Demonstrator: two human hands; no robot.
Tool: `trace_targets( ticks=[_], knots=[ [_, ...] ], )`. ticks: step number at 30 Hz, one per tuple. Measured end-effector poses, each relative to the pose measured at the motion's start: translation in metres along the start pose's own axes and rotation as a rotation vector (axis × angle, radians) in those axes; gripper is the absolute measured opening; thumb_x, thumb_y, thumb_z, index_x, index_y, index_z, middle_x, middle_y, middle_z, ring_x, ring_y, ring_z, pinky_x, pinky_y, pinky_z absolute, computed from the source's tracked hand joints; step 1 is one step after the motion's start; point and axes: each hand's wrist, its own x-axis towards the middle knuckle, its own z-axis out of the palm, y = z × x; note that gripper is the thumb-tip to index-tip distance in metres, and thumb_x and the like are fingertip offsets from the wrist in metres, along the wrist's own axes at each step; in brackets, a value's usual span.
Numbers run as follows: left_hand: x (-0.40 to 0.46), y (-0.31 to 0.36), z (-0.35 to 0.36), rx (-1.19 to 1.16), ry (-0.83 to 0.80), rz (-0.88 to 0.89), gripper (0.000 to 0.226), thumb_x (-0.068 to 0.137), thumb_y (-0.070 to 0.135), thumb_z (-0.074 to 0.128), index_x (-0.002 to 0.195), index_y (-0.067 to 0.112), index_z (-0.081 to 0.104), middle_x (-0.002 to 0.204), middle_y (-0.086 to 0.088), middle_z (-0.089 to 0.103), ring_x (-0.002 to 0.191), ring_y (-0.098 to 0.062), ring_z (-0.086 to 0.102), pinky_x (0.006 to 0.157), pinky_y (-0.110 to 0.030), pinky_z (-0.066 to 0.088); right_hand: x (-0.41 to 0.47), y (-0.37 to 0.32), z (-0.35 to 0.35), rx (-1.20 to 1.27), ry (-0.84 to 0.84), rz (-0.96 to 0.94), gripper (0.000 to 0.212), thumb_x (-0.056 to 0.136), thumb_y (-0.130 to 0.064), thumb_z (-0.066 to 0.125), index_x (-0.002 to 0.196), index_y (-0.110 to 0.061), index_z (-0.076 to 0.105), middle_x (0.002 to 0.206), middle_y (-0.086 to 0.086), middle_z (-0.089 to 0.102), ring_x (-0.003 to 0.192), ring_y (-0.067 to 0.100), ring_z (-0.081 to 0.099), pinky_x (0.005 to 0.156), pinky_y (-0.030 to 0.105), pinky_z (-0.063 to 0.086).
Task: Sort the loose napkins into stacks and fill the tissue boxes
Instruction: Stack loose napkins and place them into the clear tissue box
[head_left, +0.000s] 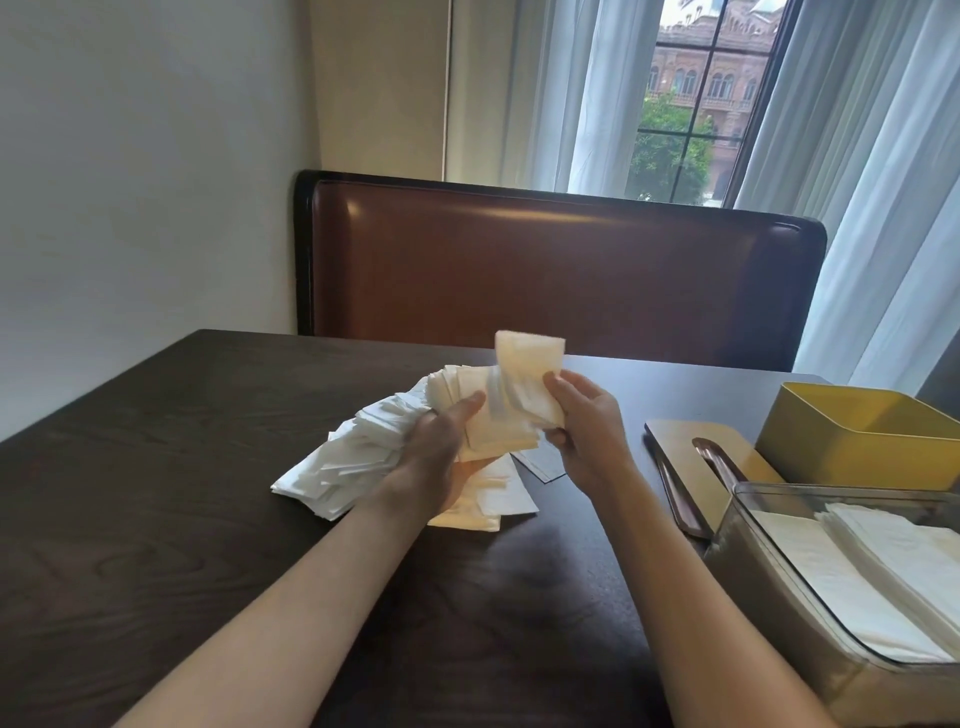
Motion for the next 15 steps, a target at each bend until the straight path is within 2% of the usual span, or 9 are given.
trace_targets(
  ticks=[2,4,8,11,15],
  knots=[
    [-0.0002,0.0006,0.0009,-0.014,-0.023,-0.011,0.028,0.101,0.026,0.058,0.120,0.008,0.066,0.117,-0.018,0.072,0.110,-0.032,0.069,0.088,-0.045,0.059,-0.0023,0.0029,0.0032,-0.167,-0.015,0.061,0.018,0.099,-0.016,0.057,0.111,-0.005,0.065,0.078,0.004,0.061,0.049,0.005,0.052,0.041,0.016,0.038],
    [0.0001,0.0002,0.0011,-0.009,-0.011,-0.014,0.030,0.102,0.027,0.055,0.123,0.007,0.066,0.117,-0.017,0.072,0.109,-0.031,0.069,0.087,-0.045,0.059,-0.0031,0.0038,0.0037,-0.229,-0.028,0.102,0.015,0.100,-0.017,0.056,0.107,-0.007,0.065,0.074,0.003,0.059,0.047,0.007,0.047,0.041,0.016,0.036],
    [0.0006,-0.0011,0.0000,-0.009,0.044,0.009,0.025,0.102,0.021,0.056,0.122,0.007,0.062,0.118,-0.019,0.070,0.107,-0.033,0.068,0.080,-0.044,0.060,-0.0002,-0.0011,-0.0013,0.004,-0.081,0.075,0.020,0.102,-0.016,0.051,0.111,-0.002,0.062,0.064,0.001,0.056,0.044,0.008,0.036,0.037,0.015,0.027],
    [-0.0012,-0.0005,0.0006,-0.022,0.031,0.004,0.024,0.102,0.021,0.055,0.122,0.008,0.062,0.118,-0.017,0.071,0.108,-0.031,0.068,0.081,-0.044,0.060,-0.0007,-0.0048,-0.0018,0.088,-0.120,0.044,0.018,0.102,-0.017,0.050,0.110,-0.007,0.063,0.071,0.000,0.061,0.051,0.009,0.042,0.041,0.015,0.031],
    [-0.0017,0.0006,0.0009,-0.057,0.014,-0.011,0.025,0.102,0.025,0.056,0.120,0.011,0.065,0.117,-0.015,0.072,0.108,-0.029,0.068,0.081,-0.042,0.060,-0.0006,-0.0007,0.0022,-0.139,-0.045,0.106,0.011,0.100,-0.019,0.056,0.106,-0.016,0.065,0.086,0.002,0.064,0.071,0.014,0.055,0.053,0.020,0.038]
  ],
)
